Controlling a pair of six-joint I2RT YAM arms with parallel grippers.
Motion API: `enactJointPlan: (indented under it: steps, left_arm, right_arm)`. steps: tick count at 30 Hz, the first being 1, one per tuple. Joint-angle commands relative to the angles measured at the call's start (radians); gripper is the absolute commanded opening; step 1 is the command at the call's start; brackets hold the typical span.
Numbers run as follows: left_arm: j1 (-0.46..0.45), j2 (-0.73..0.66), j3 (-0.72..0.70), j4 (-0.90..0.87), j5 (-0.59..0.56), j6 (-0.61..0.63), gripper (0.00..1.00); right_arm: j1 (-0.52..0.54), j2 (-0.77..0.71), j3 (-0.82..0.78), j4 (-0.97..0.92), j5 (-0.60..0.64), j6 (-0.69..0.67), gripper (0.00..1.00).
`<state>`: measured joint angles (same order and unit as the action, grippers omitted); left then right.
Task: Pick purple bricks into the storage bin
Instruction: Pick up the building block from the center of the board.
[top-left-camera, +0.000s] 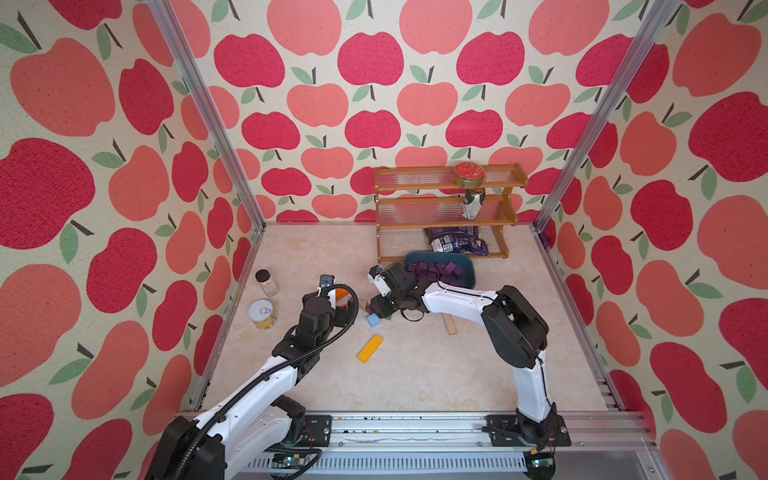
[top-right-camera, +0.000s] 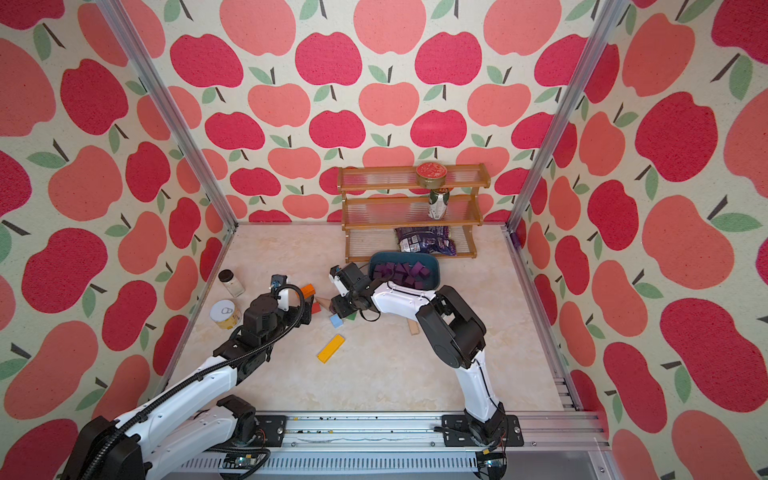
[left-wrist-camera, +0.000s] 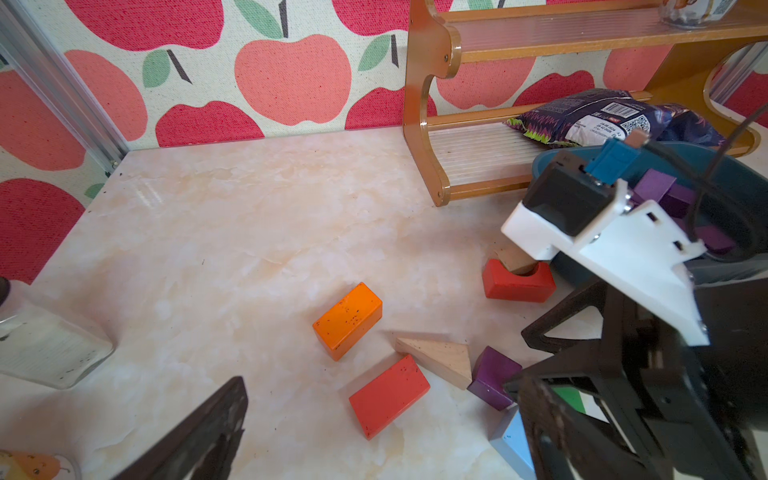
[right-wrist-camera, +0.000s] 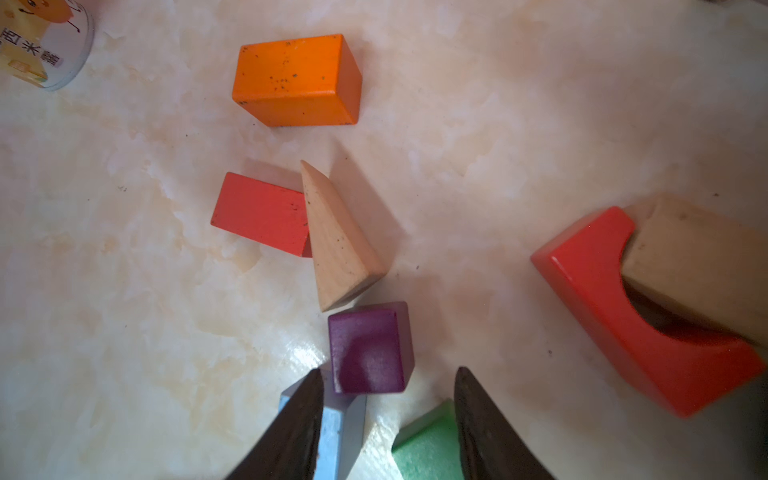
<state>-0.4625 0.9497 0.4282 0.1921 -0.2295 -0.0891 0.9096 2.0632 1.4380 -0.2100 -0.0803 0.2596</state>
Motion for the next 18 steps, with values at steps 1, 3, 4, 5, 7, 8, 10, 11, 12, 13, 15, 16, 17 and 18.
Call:
enactJointPlan:
  steps: [1, 3, 4, 5, 7, 8, 10, 11, 12, 13, 15, 16, 17, 18]
  left_arm:
    - [0.006, 0.004, -0.006, 0.003, -0.017, -0.015, 0.99]
    - [0.006, 0.004, -0.006, 0.003, -0.017, -0.015, 0.99]
    - [0.005, 0.004, -0.006, 0.003, -0.017, -0.015, 0.99]
    - [0.007, 0.004, -0.006, 0.004, -0.017, -0.015, 0.99]
    - [0.007, 0.006, -0.006, 0.004, -0.017, -0.016, 0.99]
    - [0.007, 0.006, -0.005, 0.001, -0.015, -0.017, 0.99]
    - [0.007, 0.006, -0.005, 0.002, -0.016, -0.016, 0.99]
    - [0.008, 0.007, -0.006, 0.002, -0.016, -0.017, 0.99]
    - [0.009, 0.008, -0.005, 0.002, -0.017, -0.017, 0.99]
    - [0.01, 0.008, -0.005, 0.003, -0.017, -0.018, 0.99]
    - [0.009, 0.012, -0.005, 0.002, -0.016, -0.017, 0.99]
    - [0.009, 0.012, -0.005, 0.002, -0.017, -0.018, 0.99]
    - [0.011, 0.014, -0.005, 0.002, -0.016, -0.019, 0.99]
    - [0.01, 0.014, -0.005, 0.002, -0.016, -0.02, 0.99]
  right_arm:
    - [0.003, 0.02, 0.04, -0.001, -0.016, 0.003, 0.53]
    - [0.004, 0.031, 0.045, -0.003, -0.015, 0.003, 0.53]
    - [0.003, 0.035, 0.047, -0.005, -0.017, 0.004, 0.53]
    - [0.003, 0.037, 0.048, -0.004, -0.017, 0.003, 0.53]
    - [0.004, 0.044, 0.051, -0.003, -0.017, 0.004, 0.53]
    - [0.003, 0.047, 0.053, -0.002, -0.014, 0.004, 0.52]
    - [0.003, 0.056, 0.062, -0.008, -0.013, 0.003, 0.52]
    - [0.004, 0.061, 0.066, -0.012, -0.012, 0.001, 0.53]
    - [0.003, 0.064, 0.069, -0.014, -0.015, 0.0, 0.52]
    - [0.003, 0.068, 0.072, -0.015, -0.015, -0.001, 0.53]
    - [0.003, 0.075, 0.079, -0.022, -0.008, -0.002, 0.53]
    - [0.005, 0.078, 0.082, -0.027, -0.004, -0.005, 0.53]
    - [0.005, 0.08, 0.085, -0.033, 0.002, -0.008, 0.53]
    - [0.005, 0.083, 0.087, -0.035, 0.007, -0.01, 0.53]
